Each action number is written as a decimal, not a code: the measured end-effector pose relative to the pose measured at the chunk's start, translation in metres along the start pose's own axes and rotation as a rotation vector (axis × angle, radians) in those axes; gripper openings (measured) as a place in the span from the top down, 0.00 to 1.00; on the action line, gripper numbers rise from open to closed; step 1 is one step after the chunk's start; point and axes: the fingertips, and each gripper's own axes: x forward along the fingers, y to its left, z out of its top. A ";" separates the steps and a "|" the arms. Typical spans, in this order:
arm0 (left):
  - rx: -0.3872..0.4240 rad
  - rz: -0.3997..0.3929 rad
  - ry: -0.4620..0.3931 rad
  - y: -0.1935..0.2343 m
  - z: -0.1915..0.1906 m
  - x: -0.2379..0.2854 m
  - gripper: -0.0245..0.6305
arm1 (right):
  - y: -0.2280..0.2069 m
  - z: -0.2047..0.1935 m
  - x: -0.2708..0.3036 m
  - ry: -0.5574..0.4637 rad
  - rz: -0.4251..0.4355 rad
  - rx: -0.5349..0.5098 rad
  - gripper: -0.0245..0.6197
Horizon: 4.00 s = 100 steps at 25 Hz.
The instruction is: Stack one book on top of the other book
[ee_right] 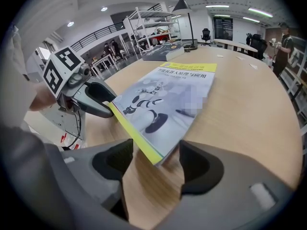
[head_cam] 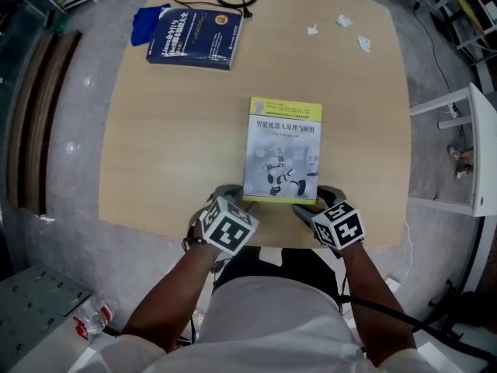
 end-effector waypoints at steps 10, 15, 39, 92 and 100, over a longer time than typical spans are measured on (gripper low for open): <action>0.073 0.055 -0.023 0.001 -0.004 -0.027 0.65 | -0.014 -0.003 -0.050 -0.084 -0.092 0.012 0.49; 0.026 0.123 -0.135 0.002 -0.005 -0.052 0.92 | -0.019 0.004 -0.110 -0.303 -0.133 0.152 0.70; -0.225 0.269 -0.604 -0.182 -0.022 -0.197 0.96 | 0.099 -0.041 -0.276 -0.787 0.130 0.041 0.96; -0.054 0.095 -0.641 -0.142 -0.017 -0.248 0.96 | 0.167 -0.012 -0.263 -0.822 -0.039 0.139 0.96; -0.051 0.096 -0.644 -0.141 -0.020 -0.249 0.96 | 0.170 -0.012 -0.261 -0.823 -0.037 0.129 0.96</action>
